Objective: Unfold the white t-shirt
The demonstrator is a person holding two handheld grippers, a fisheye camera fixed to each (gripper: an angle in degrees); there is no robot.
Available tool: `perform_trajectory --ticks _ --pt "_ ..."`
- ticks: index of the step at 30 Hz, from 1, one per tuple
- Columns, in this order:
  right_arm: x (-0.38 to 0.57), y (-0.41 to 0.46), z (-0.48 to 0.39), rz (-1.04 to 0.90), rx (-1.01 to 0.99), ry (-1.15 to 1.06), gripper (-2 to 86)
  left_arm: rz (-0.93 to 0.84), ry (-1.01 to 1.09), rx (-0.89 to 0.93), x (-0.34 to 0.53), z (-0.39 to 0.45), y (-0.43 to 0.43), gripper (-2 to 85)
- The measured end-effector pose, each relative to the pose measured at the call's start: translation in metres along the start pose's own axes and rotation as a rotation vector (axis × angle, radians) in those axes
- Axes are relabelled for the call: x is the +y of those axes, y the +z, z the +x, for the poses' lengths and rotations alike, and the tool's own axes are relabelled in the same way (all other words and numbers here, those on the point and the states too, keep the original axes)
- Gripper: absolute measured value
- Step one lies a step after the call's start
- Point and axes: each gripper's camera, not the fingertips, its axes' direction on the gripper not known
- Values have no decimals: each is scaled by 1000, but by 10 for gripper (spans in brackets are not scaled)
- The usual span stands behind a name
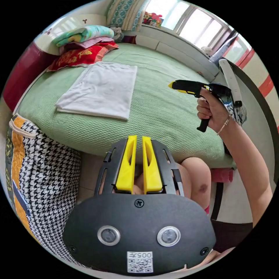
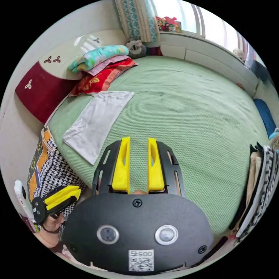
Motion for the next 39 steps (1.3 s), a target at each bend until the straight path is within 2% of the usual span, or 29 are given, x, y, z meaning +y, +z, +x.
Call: perform_trajectory --ticks 4,7,13,16,20,26,32,34,39 --pt "-31 63 -84 -25 -45 -59 78 -19 -45 -7 7 -43 5 48" --pt "-51 104 -121 -58 22 -59 76 -29 -55 -48 4 -61 9 48" --pt "-75 149 -141 -89 56 14 34 -30 -65 -13 1 -72 18 46" --pt "-79 152 -151 -102 59 -1 -4 -41 -43 -8 -1 -68 22 46" --pt "-80 142 -151 -78 62 -26 -13 -40 -19 -29 -5 -60 20 43" --pt "-72 123 -89 -78 185 109 -15 -21 14 -48 -6 -41 10 40" --pt "-30 92 20 -103 345 289 -12 3 53 -53 -17 -8 11 40" --pt "-6 74 64 -123 429 441 -10 7 70 -46 -26 7 13 40" --pt "38 39 94 -90 388 509 -10 41 105 -33 -74 68 23 40"
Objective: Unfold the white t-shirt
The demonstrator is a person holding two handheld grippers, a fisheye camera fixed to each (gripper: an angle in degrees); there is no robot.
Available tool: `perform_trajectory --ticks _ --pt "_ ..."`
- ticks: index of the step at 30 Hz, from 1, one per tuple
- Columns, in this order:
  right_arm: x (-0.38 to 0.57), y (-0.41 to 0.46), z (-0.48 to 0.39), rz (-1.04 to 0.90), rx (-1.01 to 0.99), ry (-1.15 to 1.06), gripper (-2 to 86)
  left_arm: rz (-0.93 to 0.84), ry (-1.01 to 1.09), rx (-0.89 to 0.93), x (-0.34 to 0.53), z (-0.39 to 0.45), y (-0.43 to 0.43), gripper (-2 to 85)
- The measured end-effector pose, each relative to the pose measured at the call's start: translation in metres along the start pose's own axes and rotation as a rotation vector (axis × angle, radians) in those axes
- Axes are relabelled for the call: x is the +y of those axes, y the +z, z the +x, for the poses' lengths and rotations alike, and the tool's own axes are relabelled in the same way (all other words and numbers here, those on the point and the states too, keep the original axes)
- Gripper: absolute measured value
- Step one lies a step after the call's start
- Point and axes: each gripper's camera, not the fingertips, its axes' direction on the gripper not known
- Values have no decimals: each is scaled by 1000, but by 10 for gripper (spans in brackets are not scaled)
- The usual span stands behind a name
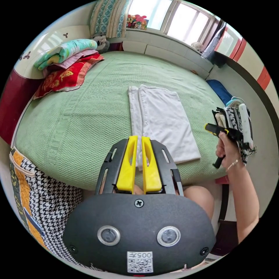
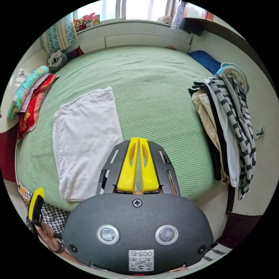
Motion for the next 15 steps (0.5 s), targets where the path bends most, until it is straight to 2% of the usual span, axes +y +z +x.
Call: perform_trajectory --ticks 7,10,13,15 --pt "40 8 -27 -12 -120 -80 -9 -31 -39 -60 -56 71 56 1" --pt "49 9 -36 -17 -205 -136 -9 -142 29 -68 -42 98 70 -3" --pt "49 -4 -40 -64 -274 -169 -10 -8 108 -69 -33 122 45 -4" --pt "52 -20 -45 8 -261 -229 -10 -19 103 -153 -40 133 46 -4"
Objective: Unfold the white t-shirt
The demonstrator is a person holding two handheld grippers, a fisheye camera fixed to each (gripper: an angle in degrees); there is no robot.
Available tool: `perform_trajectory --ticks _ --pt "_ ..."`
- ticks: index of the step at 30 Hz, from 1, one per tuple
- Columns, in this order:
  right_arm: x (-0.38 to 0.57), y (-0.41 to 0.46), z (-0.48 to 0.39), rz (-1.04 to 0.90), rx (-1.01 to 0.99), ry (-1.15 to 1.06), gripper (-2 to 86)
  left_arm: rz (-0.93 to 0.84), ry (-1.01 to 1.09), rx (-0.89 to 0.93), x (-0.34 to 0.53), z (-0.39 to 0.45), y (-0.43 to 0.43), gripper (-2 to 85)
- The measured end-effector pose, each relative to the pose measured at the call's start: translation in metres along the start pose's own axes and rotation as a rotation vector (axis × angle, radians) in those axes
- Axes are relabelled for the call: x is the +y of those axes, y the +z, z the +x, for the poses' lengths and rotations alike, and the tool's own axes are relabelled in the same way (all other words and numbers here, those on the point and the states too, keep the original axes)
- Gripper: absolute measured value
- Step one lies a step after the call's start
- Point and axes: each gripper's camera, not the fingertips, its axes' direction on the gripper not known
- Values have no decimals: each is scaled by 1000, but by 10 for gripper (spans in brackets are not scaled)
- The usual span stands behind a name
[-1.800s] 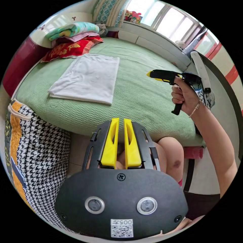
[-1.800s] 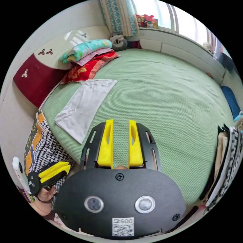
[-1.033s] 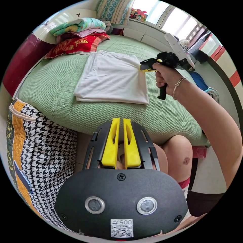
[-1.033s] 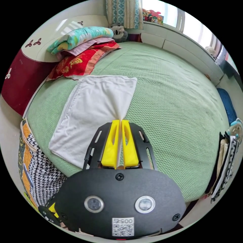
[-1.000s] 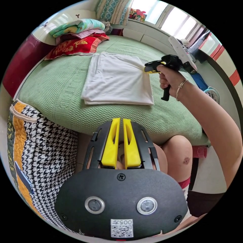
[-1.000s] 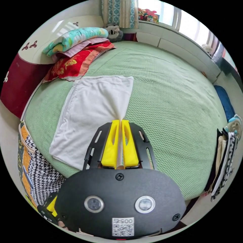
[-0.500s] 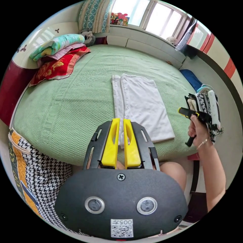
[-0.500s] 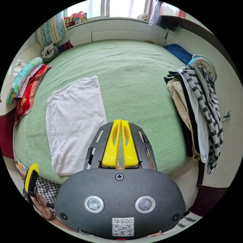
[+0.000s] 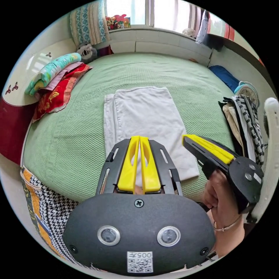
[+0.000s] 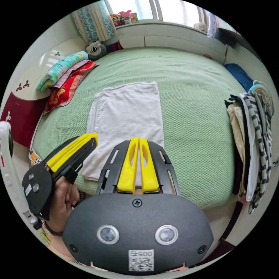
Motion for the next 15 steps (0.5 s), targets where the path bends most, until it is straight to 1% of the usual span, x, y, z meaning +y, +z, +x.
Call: perform_trajectory --ticks 2,7,9,12,15 --pt "1 -7 -6 23 60 -11 -10 -35 5 -31 -4 5 5 -4" --pt "2 -13 -24 -4 1 -52 -10 34 36 -126 3 8 -3 -2" --pt "5 -17 -31 17 0 -70 -10 88 45 -114 11 2 -9 -1" --pt "11 -19 -43 32 34 -103 -10 88 15 -82 18 -11 -10 -1" --pt "19 -21 -53 62 7 -132 -11 80 -29 -52 24 -25 -7 -1"
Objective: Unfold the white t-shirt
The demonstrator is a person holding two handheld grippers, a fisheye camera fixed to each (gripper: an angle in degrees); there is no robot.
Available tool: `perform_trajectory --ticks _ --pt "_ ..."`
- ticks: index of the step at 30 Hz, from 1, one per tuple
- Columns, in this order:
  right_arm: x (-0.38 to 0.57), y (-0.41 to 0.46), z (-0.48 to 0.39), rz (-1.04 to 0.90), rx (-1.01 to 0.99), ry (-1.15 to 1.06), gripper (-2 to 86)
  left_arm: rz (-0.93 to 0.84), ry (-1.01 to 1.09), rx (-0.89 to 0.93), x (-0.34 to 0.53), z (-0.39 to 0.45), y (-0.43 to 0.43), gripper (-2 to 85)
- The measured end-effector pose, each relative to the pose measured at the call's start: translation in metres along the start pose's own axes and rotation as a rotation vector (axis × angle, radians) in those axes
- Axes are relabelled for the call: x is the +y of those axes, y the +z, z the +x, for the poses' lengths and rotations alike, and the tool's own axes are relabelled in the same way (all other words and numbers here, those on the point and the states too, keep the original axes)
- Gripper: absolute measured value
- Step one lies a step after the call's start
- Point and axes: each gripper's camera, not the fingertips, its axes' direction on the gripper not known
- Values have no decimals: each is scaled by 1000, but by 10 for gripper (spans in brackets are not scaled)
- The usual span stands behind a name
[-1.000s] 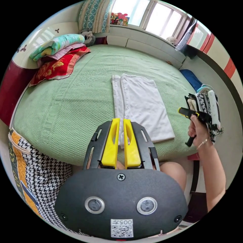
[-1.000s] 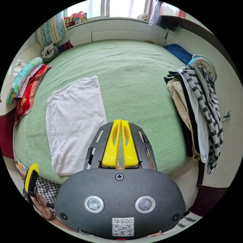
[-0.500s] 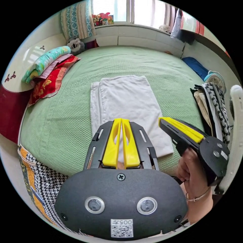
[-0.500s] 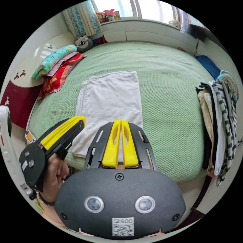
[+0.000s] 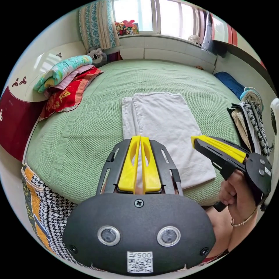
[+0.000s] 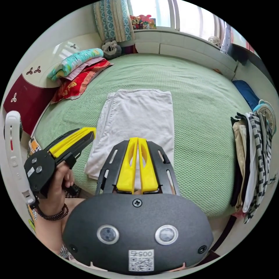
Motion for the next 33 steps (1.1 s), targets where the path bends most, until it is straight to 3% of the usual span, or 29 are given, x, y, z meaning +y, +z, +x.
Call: perform_trajectory --ticks 5,13,20,26,33 --pt "5 5 -20 -10 25 -41 -12 15 -52 -35 7 -12 4 -1" --pt "18 -2 -59 59 249 -178 -13 39 -55 -34 10 -7 -2 -1" --pt "23 -17 -53 98 94 -86 -13 62 -72 -48 13 -15 -6 -1" --pt "25 -23 -65 112 171 -135 -12 -10 -101 26 13 -32 0 -1" --pt "29 -39 -70 165 69 -121 -13 9 -119 -20 17 -45 -1 -1"
